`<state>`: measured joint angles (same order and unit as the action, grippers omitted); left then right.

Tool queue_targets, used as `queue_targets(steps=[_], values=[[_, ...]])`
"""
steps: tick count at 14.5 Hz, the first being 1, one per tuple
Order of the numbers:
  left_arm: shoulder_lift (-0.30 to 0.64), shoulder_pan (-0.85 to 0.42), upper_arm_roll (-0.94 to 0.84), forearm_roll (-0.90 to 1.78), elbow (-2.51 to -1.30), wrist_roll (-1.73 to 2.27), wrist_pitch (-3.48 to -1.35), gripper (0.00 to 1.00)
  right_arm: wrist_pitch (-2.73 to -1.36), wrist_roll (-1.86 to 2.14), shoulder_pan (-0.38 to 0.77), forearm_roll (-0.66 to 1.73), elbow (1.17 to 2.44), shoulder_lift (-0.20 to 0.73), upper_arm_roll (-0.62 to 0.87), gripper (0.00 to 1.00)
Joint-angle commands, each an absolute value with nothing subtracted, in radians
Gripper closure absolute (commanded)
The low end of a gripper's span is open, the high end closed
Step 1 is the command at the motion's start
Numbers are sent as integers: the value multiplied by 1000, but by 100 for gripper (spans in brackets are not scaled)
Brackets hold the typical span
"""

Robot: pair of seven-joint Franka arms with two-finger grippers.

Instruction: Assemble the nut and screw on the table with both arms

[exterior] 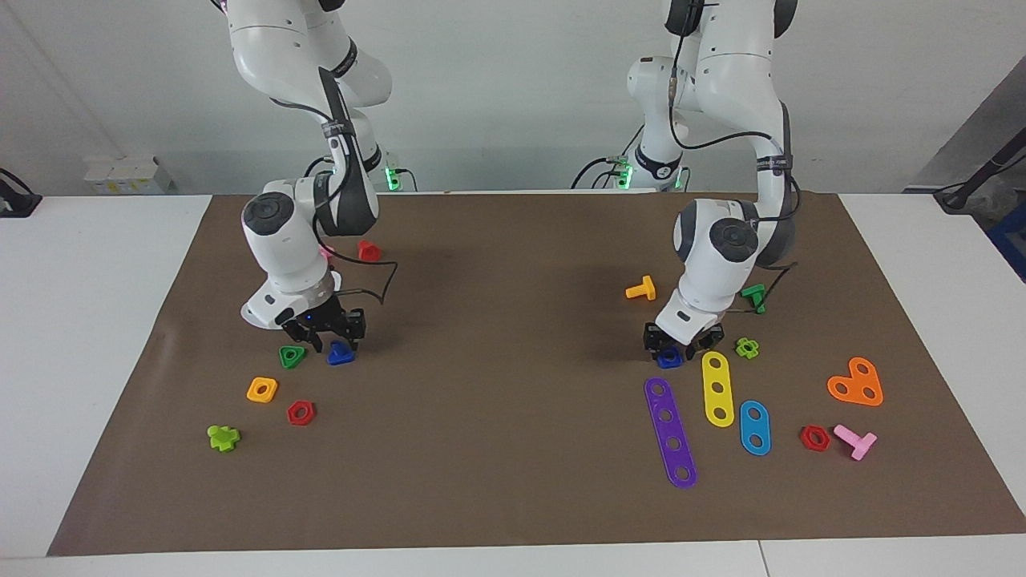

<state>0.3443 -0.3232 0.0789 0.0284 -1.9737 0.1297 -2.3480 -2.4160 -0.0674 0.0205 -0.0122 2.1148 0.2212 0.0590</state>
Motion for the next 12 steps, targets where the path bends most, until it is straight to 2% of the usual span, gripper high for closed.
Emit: queue_targets(steps=[1, 2, 3, 6, 8, 9, 12], values=[[336, -325, 84, 46, -2000, 138, -2370, 38, -2439, -31, 14, -11, 2131, 215, 61, 51], [336, -325, 84, 46, -2000, 141, -2370, 42, -2436, -32, 14, -11, 2131, 215, 61, 82], [336, -325, 84, 46, -2000, 141, -2370, 47, -2434, -34, 14, -11, 2131, 215, 61, 100], [336, -327, 84, 46, -1999, 141, -2375, 71, -2416, -41, 14, -11, 2125, 213, 61, 100], [336, -330, 84, 46, -1997, 140, -2375, 96, -2369, -43, 18, -11, 2094, 207, 64, 100], [337, -330, 84, 45, -1991, 140, -2375, 100, -2338, -48, 29, -11, 2070, 207, 69, 100], [354, -331, 84, 52, -1925, 141, -2355, 100, -2280, -193, 121, -17, 2004, 213, 69, 100]])
